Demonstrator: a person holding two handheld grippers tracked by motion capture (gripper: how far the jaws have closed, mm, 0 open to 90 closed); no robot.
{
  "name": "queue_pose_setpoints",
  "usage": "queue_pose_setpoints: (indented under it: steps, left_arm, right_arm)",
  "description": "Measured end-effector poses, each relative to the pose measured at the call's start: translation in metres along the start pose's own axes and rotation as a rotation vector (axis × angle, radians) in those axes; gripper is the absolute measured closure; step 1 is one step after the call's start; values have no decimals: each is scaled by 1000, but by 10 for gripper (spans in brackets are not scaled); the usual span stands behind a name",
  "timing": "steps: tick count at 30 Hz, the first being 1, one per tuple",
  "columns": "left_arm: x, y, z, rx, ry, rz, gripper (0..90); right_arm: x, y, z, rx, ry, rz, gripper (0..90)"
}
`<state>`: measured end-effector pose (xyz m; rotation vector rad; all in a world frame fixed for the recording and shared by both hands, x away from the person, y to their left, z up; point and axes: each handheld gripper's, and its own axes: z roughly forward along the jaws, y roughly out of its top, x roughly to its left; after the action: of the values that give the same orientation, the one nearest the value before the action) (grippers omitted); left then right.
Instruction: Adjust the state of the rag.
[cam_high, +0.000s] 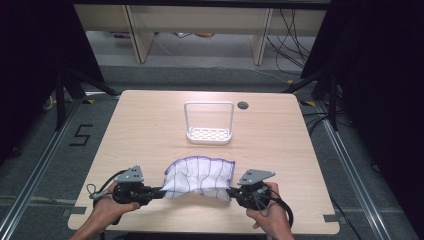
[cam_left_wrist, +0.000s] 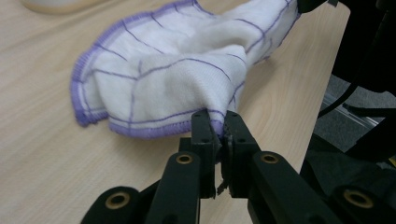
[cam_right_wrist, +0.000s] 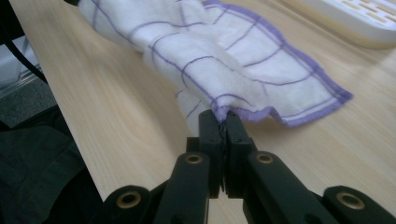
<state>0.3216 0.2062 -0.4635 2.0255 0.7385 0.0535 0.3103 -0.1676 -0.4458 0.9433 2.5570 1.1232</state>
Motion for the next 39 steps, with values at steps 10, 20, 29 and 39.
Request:
queue_pose_setpoints:
  steps: [10,20,29,39]
  left_arm:
    - [46,11,12,51,68,-33,842]
    - [79,14,44,42,146,-162,625]
    - [75,1,8,8,154,-210,428]
    - [46,-3,24,54,109,-127,475]
  right_arm:
    - [-48,10,0,46,-40,95,892]
    - [-102,17,76,136,-122,168,748]
    - [-80,11,28,60,-160,167,533]
    - [-44,-15,21,125,-98,161,515]
